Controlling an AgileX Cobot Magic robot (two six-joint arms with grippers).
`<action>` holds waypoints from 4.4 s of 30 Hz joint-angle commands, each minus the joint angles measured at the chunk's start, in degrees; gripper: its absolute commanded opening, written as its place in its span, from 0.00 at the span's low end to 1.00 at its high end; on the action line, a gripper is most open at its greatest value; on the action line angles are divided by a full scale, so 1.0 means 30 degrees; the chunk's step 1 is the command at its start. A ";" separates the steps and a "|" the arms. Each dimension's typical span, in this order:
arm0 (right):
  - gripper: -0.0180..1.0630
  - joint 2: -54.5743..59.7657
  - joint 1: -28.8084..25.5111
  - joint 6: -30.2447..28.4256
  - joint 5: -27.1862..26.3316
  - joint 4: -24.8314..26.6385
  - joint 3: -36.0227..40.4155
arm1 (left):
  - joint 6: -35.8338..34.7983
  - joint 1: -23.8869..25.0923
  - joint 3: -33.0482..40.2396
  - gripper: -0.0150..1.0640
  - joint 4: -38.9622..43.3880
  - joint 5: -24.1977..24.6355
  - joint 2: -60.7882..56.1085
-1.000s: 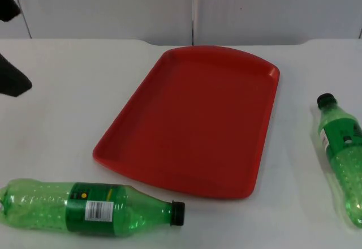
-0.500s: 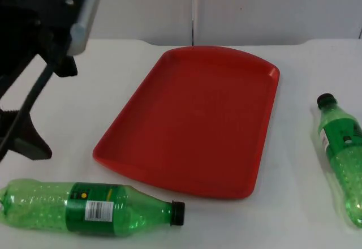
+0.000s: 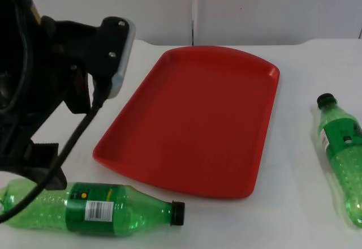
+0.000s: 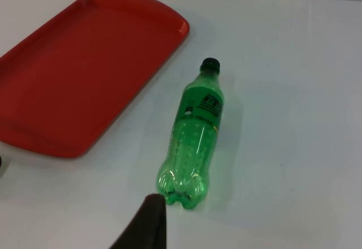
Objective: Place the bottle upright on the tray.
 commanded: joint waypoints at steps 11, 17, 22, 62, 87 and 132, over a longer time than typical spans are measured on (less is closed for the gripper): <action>0.99 -0.0049 -0.0059 -0.0007 -0.0111 0.0044 0.0006 | -0.0044 -0.0359 0.2143 0.99 0.0161 -0.3350 0.0375; 0.99 -0.0049 -0.0059 -0.0007 -0.0111 0.0044 0.0006 | 0.0105 -0.0359 0.2143 0.99 -0.0326 -0.3264 0.0983; 0.99 -0.0049 -0.0059 -0.0007 -0.0111 0.0044 0.0006 | 0.0559 -0.0359 0.2143 0.99 -0.0898 -0.3713 0.2404; 0.99 -0.0049 -0.0059 -0.0007 -0.0111 0.0044 0.0006 | 0.0681 -0.0359 0.2173 0.99 -0.2374 -0.7758 0.7251; 0.99 -0.0049 -0.0059 -0.0007 -0.0111 0.0044 0.0006 | 0.0342 -0.0359 0.2173 0.98 -0.2823 -0.7839 0.7655; 0.99 -0.0049 -0.0059 -0.0007 -0.0111 0.0044 0.0006 | -0.0749 -0.0226 0.2173 0.01 -1.0864 -1.2034 -0.4657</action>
